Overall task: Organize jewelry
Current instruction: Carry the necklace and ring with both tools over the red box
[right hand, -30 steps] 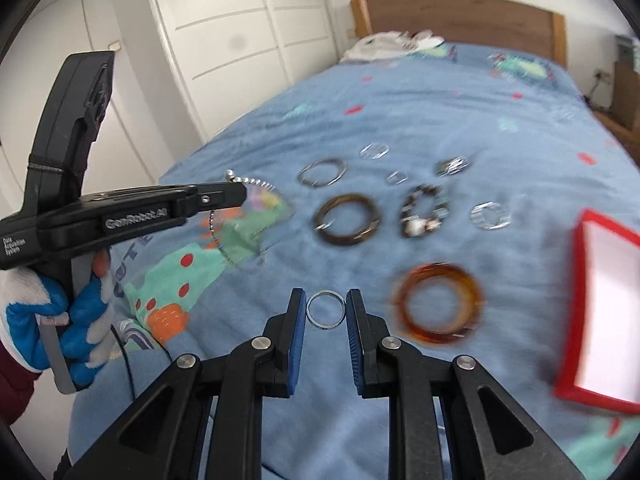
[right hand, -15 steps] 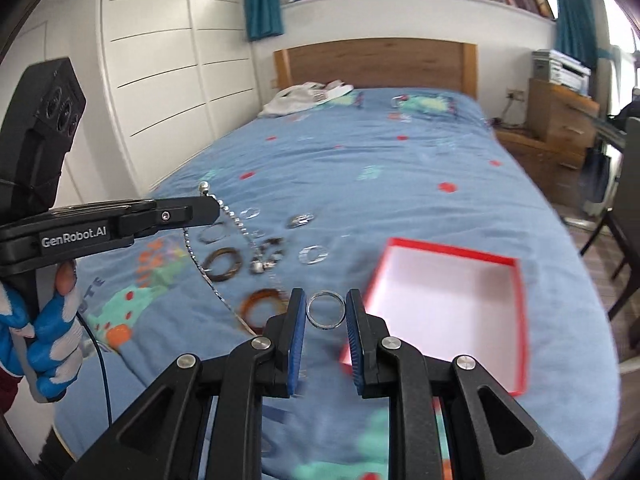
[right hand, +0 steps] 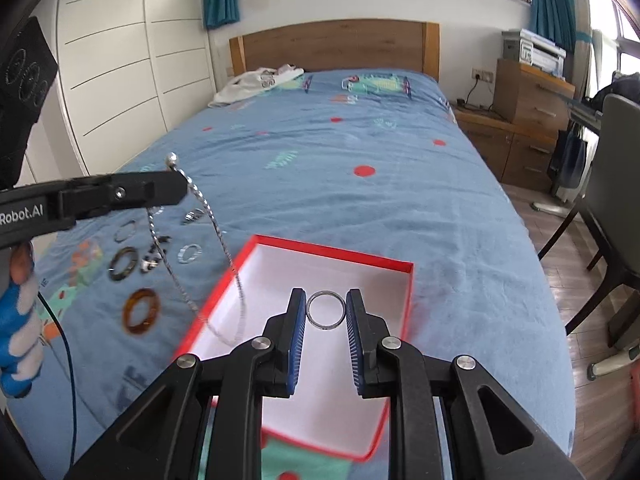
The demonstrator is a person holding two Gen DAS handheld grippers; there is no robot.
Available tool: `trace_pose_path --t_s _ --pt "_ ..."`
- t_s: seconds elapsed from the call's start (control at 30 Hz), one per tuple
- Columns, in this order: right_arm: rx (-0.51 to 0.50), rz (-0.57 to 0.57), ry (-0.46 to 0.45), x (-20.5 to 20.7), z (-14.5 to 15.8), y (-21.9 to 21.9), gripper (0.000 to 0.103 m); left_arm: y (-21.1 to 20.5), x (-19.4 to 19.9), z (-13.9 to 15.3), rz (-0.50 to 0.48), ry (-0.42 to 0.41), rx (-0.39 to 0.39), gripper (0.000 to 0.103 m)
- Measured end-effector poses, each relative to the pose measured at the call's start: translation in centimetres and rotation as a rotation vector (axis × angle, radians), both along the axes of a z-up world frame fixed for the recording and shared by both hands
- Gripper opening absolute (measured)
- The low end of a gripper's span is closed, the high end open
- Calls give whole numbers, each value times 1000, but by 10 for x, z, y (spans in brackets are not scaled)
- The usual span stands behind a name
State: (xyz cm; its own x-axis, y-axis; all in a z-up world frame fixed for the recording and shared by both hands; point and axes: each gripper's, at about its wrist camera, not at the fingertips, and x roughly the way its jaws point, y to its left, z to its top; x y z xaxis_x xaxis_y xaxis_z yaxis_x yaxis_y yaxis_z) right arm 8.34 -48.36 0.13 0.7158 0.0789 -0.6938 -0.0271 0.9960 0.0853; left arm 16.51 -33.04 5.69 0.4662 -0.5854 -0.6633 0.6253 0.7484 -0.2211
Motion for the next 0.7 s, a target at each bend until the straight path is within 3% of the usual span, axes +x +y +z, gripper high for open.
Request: trace_pose_path --t_s 0.33,0.7 --pt "-32 178 162 69 -62 -6 20 -13 54 -88 25 130 137 5" --pt "-82 228 246 112 -92 -17 20 -34 70 -140 -20 193 234 5"
